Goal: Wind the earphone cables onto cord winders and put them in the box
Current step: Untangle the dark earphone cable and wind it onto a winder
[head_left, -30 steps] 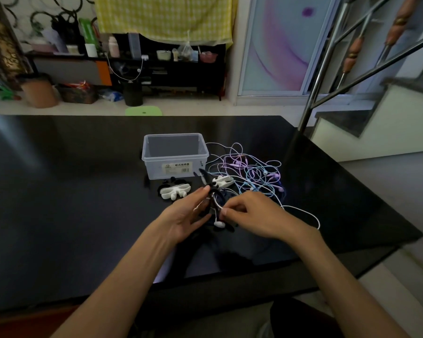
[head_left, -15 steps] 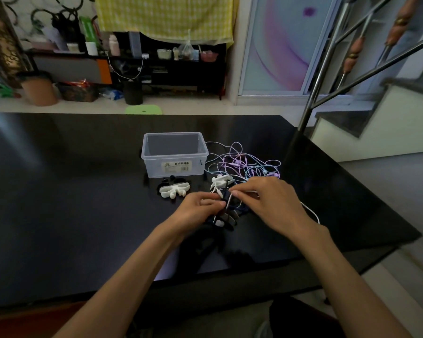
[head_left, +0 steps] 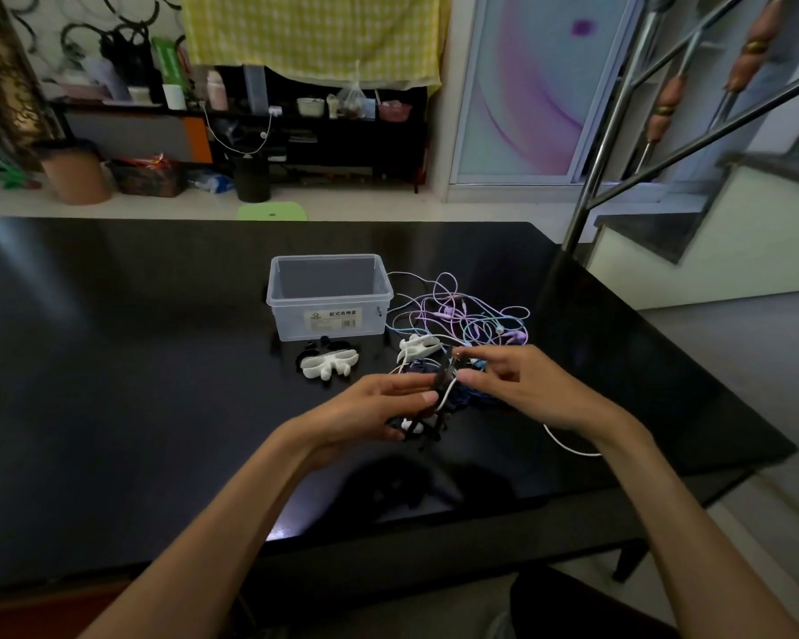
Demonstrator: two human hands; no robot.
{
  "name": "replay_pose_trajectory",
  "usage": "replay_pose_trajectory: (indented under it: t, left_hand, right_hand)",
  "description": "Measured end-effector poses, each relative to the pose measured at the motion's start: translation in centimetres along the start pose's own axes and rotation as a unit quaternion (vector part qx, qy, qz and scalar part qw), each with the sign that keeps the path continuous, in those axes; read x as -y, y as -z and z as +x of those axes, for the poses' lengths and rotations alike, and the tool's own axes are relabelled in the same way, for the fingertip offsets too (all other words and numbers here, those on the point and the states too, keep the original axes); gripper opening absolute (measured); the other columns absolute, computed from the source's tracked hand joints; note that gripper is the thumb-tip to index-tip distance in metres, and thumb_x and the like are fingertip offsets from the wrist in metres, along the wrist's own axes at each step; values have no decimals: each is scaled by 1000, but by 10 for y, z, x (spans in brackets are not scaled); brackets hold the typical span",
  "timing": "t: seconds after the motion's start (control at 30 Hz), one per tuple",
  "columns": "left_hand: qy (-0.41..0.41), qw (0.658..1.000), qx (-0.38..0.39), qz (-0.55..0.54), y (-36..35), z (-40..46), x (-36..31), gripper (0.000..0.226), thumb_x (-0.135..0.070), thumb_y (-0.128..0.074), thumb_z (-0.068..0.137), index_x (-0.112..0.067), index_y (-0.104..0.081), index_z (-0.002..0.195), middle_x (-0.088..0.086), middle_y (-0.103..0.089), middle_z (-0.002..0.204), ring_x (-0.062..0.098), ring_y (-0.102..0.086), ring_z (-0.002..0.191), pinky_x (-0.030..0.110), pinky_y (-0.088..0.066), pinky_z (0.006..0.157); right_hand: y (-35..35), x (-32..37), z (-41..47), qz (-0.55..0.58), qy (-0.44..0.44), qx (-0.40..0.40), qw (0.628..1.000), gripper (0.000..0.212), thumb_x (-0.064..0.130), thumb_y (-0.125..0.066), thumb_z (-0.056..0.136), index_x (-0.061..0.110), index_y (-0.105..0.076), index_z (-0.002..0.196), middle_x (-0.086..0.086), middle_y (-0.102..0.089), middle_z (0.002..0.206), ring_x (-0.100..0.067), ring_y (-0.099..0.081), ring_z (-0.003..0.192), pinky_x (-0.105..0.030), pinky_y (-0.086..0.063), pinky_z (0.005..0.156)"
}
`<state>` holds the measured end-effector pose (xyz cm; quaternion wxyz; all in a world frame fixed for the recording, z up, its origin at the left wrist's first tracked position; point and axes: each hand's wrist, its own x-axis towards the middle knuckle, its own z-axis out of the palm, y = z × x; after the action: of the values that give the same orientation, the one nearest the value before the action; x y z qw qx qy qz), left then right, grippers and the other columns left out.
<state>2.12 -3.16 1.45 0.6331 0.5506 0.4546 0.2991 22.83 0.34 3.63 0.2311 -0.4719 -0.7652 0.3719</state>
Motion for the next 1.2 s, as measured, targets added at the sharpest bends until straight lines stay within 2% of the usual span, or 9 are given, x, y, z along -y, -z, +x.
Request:
replay_pose_trajectory:
  t: [0.1,0.23,0.33,0.43,0.5,0.63,0.93,1.07,1.2]
  left_hand:
    - [2,1000,24,14,0,-1,0,27,-20,-53,95,-29,-61,119,-8,-66,97,-2,-59,83,17,-43,73]
    - [-8,999,51,12,0,-2,0,26,-21,-54,94,-22,-60,120,-5,-67,102,4,-62,95,25,-46,92]
    - [-21,996,88,17,-2,-3,-1,25,-19,-55,93,-16,-60,117,3,-67,113,15,-64,107,32,-43,105]
    - [-14,991,133,26,-3,-4,0,28,-13,-53,94,-6,-55,121,7,-65,112,18,-61,106,26,-47,97]
    - [-8,985,166,53,-2,-5,2,29,-11,-53,94,-2,-54,121,8,-63,109,16,-59,101,22,-49,90]
    - [14,975,212,65,-5,-6,5,19,-7,-53,94,-10,-58,112,7,-63,103,20,-60,99,27,-50,91]
    - [6,979,190,68,0,-6,1,33,-12,-56,93,3,-53,123,25,-58,118,27,-58,109,33,-53,91]
    - [37,977,179,110,3,-10,3,32,-14,-57,93,-4,-57,123,20,-61,119,20,-60,103,25,-56,78]
    - [1,985,148,86,9,-18,-3,25,-12,-59,91,-7,-60,116,14,-64,113,17,-61,102,25,-55,78]
  right_hand:
    - [1,0,-2,26,10,25,999,33,48,-62,79,35,-66,109,-1,-40,63,-14,-41,65,-29,-33,65]
    - [2,6,-3,61,27,48,997,9,28,-58,90,23,-64,95,11,-56,63,4,-53,64,-7,-39,64]
    - [2,9,-3,75,22,44,996,14,30,-58,87,18,-66,88,14,-66,72,6,-58,71,-8,-42,69]
    - [4,7,-5,58,19,35,997,35,51,-66,70,19,-74,83,-11,-69,80,-11,-58,76,-27,-45,76]
    - [7,6,-7,50,16,39,998,37,53,-72,63,22,-75,83,-23,-59,71,-18,-51,66,-28,-41,67]
    - [13,7,-7,44,4,38,998,26,37,-76,63,17,-73,80,2,-35,48,-8,-28,47,-15,-24,49]
    - [-12,7,2,157,-38,-44,986,12,23,-73,80,14,-65,78,3,-33,47,-5,-26,41,-9,-26,39]
    - [-19,11,9,149,-15,-61,987,13,22,-75,77,13,-65,77,-2,-34,49,-9,-27,45,-6,-34,47]
    - [-33,5,20,150,-31,-92,984,13,19,-76,76,15,-64,72,4,-34,44,-6,-26,43,-11,-26,44]
